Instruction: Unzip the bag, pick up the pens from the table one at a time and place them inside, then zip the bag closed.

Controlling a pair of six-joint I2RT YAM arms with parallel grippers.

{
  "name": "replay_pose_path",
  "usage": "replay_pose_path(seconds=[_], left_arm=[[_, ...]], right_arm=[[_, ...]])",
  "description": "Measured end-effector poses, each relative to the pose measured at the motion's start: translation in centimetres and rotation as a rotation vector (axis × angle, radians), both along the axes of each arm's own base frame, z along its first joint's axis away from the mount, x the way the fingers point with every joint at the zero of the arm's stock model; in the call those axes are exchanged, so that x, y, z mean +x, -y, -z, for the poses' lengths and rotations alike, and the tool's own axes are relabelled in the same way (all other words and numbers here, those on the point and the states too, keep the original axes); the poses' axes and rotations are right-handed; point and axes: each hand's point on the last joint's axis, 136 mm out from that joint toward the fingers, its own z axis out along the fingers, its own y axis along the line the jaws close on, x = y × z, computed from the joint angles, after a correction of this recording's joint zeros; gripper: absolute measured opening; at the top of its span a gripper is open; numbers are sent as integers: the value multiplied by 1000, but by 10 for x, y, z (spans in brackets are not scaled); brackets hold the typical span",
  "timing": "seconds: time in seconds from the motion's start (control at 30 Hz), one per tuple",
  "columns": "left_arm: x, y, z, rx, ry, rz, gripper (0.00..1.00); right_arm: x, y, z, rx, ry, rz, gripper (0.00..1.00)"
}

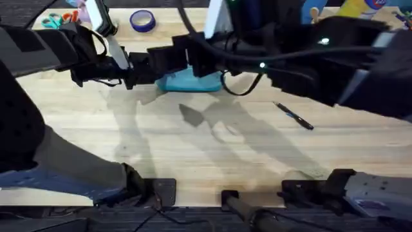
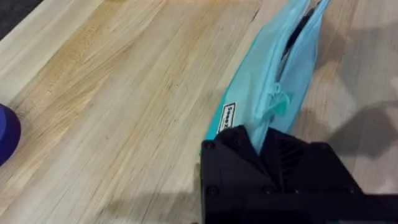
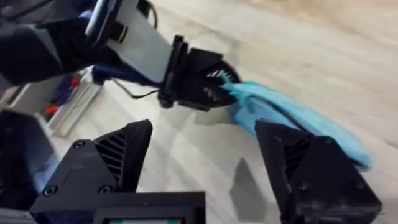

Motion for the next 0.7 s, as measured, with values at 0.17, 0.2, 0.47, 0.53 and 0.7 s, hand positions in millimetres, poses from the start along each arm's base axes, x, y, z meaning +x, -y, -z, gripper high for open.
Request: replay_pose_path(seconds=[0.17, 0.2, 0.47, 0.53, 0.7], left_arm=[[0, 0, 0, 0, 0, 0, 42], [0, 0, 0, 0, 0, 0, 43], [0, 1, -1, -4, 5, 2, 977], [1, 1, -1, -5, 6, 2, 991], [1, 1, -1, -6, 6, 2, 993]], right_arm=[[4, 10, -1, -37, 27, 40, 995], [4, 12, 1, -47, 24, 46, 995], [6, 14, 2, -60, 29, 60, 996], [6, 15, 3, -61, 29, 60, 996], [6, 15, 3, -61, 29, 60, 996]])
